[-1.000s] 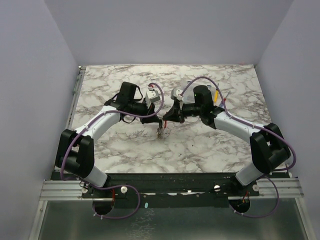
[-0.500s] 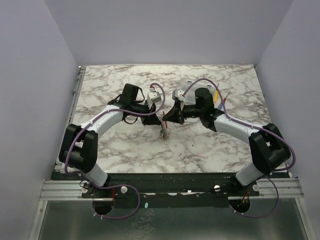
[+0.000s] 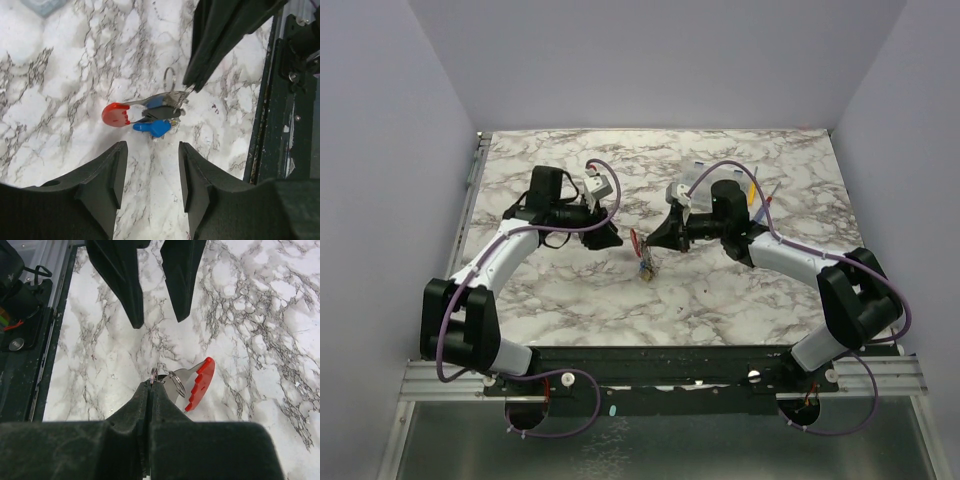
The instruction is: Remove the keys from the keyring
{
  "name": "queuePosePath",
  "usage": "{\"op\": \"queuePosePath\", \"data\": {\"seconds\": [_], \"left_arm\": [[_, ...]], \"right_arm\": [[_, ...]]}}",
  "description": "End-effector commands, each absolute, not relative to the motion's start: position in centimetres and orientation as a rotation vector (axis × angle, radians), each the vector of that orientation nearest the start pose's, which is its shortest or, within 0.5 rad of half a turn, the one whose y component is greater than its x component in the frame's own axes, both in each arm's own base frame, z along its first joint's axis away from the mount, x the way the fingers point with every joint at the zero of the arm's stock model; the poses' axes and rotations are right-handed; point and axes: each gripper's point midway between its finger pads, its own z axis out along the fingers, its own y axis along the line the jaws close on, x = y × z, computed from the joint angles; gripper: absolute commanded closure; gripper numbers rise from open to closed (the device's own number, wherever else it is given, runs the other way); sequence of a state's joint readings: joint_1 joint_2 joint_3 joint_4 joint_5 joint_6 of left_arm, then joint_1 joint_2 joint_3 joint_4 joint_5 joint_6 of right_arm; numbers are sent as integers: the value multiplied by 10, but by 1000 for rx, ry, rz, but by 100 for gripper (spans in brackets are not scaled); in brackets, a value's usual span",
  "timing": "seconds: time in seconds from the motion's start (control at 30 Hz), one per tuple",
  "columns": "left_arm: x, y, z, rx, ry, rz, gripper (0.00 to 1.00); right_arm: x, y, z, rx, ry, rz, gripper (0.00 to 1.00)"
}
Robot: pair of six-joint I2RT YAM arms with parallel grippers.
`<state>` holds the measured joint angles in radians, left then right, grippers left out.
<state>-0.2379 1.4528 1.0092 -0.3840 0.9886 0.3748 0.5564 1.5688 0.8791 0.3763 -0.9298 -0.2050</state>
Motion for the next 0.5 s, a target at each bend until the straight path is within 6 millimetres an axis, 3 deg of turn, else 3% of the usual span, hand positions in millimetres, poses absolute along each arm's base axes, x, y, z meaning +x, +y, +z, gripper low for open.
{"op": "queuePosePath", "data": {"seconds": [0.0, 0.13, 0.47], "left_arm": [[274, -223, 185, 1121, 1766, -1200, 48], [273, -231, 183, 1113, 1760, -1272, 46], [271, -248, 182, 1148, 1690, -1249, 48]], "right_arm": [[271, 335, 194, -1253, 1344, 1151, 99], [269, 336, 197, -1230, 1350, 1179, 99], [268, 338, 195, -1213, 1370, 1220, 99]]}}
